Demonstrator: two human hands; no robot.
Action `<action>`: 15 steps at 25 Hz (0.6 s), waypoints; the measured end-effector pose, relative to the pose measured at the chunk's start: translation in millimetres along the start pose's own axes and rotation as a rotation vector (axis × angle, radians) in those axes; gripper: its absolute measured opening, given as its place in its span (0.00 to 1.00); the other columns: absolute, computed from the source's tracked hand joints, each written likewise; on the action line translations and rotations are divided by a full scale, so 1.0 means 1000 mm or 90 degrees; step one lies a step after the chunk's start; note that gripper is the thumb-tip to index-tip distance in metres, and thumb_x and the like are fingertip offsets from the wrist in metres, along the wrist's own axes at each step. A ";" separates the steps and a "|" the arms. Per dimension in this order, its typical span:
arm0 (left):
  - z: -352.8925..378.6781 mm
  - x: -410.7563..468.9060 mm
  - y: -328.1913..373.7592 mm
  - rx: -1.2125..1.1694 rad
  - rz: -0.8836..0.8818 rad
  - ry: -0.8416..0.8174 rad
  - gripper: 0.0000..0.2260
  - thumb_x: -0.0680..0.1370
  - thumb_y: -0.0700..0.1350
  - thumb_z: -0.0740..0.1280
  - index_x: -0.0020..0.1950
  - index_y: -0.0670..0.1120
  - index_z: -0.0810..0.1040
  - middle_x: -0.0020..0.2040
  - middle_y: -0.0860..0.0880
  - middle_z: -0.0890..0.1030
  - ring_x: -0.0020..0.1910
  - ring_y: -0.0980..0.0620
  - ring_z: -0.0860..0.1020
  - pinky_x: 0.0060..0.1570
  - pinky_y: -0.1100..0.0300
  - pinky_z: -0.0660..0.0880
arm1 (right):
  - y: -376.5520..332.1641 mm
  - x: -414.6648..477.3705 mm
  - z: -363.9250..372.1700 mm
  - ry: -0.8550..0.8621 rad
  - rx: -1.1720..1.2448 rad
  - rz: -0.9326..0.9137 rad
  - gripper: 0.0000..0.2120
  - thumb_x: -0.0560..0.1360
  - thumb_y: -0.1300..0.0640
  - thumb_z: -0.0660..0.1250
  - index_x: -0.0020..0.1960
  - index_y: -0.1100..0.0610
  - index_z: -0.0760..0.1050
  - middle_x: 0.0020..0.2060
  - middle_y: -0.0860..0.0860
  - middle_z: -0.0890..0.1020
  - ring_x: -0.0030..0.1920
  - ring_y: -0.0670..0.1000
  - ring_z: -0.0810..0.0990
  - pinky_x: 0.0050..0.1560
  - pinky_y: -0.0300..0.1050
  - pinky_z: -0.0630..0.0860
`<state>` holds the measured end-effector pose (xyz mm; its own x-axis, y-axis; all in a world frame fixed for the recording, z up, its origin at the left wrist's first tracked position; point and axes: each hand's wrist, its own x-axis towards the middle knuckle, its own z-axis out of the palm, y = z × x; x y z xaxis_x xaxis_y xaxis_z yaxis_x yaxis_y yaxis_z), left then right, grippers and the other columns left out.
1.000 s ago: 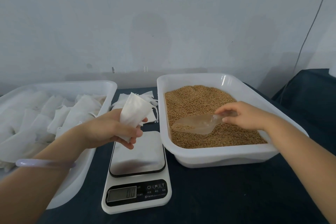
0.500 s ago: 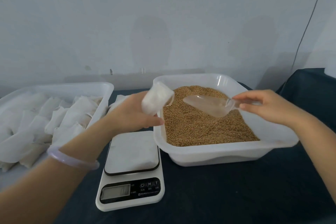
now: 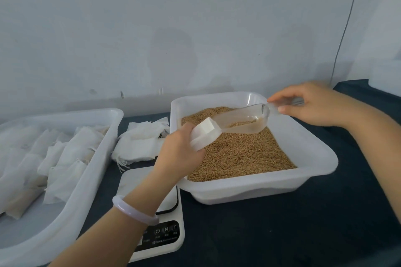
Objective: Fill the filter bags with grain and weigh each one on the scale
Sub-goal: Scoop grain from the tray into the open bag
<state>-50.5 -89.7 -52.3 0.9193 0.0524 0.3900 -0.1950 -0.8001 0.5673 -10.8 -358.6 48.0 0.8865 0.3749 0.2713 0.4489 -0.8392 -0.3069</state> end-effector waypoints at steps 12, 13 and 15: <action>0.006 0.003 -0.007 0.076 -0.029 -0.008 0.14 0.71 0.44 0.68 0.50 0.52 0.66 0.36 0.59 0.70 0.41 0.51 0.72 0.53 0.55 0.64 | -0.029 0.021 -0.014 0.035 -0.199 -0.081 0.14 0.77 0.55 0.64 0.61 0.44 0.75 0.56 0.43 0.79 0.61 0.46 0.69 0.71 0.46 0.43; 0.006 0.003 -0.007 0.070 -0.032 -0.010 0.14 0.71 0.44 0.68 0.50 0.52 0.66 0.36 0.59 0.70 0.41 0.50 0.72 0.54 0.54 0.65 | -0.030 0.021 -0.015 0.040 -0.200 -0.079 0.14 0.77 0.55 0.64 0.61 0.44 0.75 0.56 0.43 0.79 0.61 0.47 0.69 0.71 0.47 0.43; 0.007 0.002 -0.007 0.063 -0.034 -0.010 0.14 0.70 0.44 0.68 0.50 0.52 0.66 0.37 0.59 0.70 0.41 0.50 0.72 0.54 0.53 0.67 | -0.032 0.021 -0.016 0.051 -0.205 -0.080 0.14 0.77 0.55 0.64 0.61 0.44 0.75 0.56 0.44 0.78 0.61 0.47 0.69 0.71 0.47 0.43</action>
<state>-44.8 -87.7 -60.5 0.9331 0.0874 0.3490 -0.1119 -0.8515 0.5123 -8.6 -330.4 77.6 0.8096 0.4616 0.3627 0.4839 -0.8745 0.0327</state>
